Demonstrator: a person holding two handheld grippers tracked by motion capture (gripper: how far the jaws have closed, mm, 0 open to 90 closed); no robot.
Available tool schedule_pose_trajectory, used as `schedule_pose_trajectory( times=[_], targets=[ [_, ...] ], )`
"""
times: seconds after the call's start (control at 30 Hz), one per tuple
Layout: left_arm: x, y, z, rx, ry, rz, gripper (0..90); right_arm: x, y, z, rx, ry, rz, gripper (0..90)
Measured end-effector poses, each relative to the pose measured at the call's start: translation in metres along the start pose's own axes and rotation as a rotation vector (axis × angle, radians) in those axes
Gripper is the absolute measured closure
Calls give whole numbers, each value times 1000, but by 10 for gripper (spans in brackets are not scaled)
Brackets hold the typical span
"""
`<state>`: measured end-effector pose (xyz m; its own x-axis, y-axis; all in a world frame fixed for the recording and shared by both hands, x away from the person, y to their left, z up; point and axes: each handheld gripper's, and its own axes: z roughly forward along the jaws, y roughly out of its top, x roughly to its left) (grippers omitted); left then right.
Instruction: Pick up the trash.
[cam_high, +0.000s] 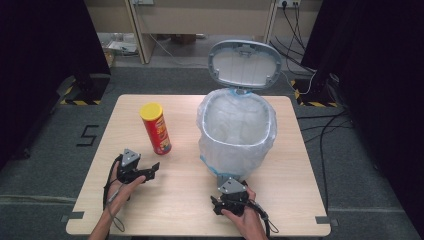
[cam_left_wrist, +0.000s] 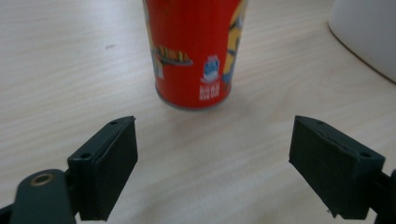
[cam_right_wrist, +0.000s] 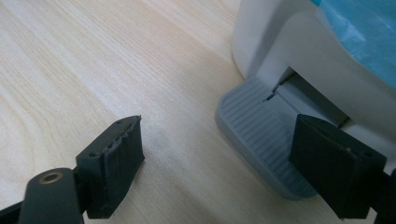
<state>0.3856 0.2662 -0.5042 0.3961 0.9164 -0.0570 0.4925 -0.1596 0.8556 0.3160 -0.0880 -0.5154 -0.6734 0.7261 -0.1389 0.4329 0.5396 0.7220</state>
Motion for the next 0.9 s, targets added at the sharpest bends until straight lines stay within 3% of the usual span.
schedule_pose_trajectory(
  times=[0.23,0.53,0.63,0.9],
  targets=[
    [0,14,2,-27,19,11,147,-1,0,0,2,4,-6,172],
    [7,26,25,-58,25,10,148,0,0,0,1,1,-7,172],
    [6,30,28,-43,43,12,148,0,0,0,0,3,-5,172],
    [-1,36,46,-79,17,29,147,0,0,0,-1,3,-4,172]
  ],
)
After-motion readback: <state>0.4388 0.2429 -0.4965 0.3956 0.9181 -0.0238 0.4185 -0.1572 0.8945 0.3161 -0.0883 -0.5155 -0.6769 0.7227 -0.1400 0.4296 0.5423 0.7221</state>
